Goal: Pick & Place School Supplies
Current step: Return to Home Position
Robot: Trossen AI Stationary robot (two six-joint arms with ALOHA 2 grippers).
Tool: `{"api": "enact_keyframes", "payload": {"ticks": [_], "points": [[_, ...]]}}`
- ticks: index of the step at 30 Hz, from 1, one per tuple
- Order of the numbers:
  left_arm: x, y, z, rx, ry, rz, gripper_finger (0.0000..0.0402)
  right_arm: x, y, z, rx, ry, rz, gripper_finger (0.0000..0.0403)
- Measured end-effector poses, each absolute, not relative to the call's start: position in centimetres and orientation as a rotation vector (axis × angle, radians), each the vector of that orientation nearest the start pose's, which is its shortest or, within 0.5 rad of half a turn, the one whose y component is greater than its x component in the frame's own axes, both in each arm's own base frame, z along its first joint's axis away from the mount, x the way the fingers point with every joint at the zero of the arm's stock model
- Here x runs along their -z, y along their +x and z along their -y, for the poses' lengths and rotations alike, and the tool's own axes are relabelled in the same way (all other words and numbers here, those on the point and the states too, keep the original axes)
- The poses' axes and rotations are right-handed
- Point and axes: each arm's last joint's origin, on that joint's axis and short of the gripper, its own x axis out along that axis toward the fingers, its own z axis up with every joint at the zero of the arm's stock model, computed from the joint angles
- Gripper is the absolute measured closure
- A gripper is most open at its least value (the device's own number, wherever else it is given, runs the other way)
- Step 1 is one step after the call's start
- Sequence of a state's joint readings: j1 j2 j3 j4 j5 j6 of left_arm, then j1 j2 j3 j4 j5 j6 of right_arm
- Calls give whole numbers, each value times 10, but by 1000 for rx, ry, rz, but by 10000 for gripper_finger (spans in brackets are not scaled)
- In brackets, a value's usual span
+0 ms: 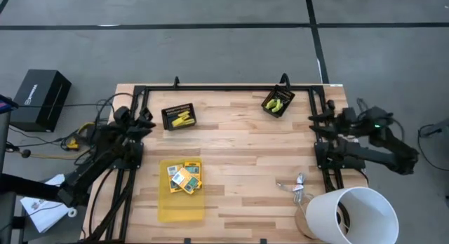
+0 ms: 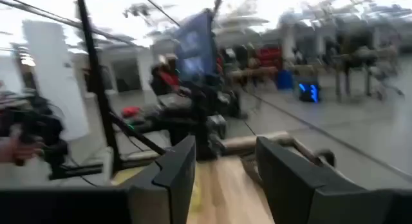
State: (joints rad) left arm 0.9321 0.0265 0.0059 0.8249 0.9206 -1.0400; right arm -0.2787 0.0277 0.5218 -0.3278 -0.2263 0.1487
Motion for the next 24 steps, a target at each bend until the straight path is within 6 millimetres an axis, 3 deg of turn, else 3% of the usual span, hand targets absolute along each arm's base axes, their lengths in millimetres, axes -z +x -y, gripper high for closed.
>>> {"api": "enact_keyframes", "payload": {"ticks": [4,6,9,16,24], "points": [[-224,57,-38,206,-289,396,282,-283,44,8,96,115,182,249],[-223,58,-38,203,-287,386,283,-272,49,10,141,132,121,249],[-220,59,-40,217,-316,345,283,-268,56,12,140,131,165,249],[-213,63,-44,185,-355,298,284,-233,70,17,155,181,48,249],[-190,69,-54,63,-433,162,284,-198,78,19,178,254,-124,249]]}}
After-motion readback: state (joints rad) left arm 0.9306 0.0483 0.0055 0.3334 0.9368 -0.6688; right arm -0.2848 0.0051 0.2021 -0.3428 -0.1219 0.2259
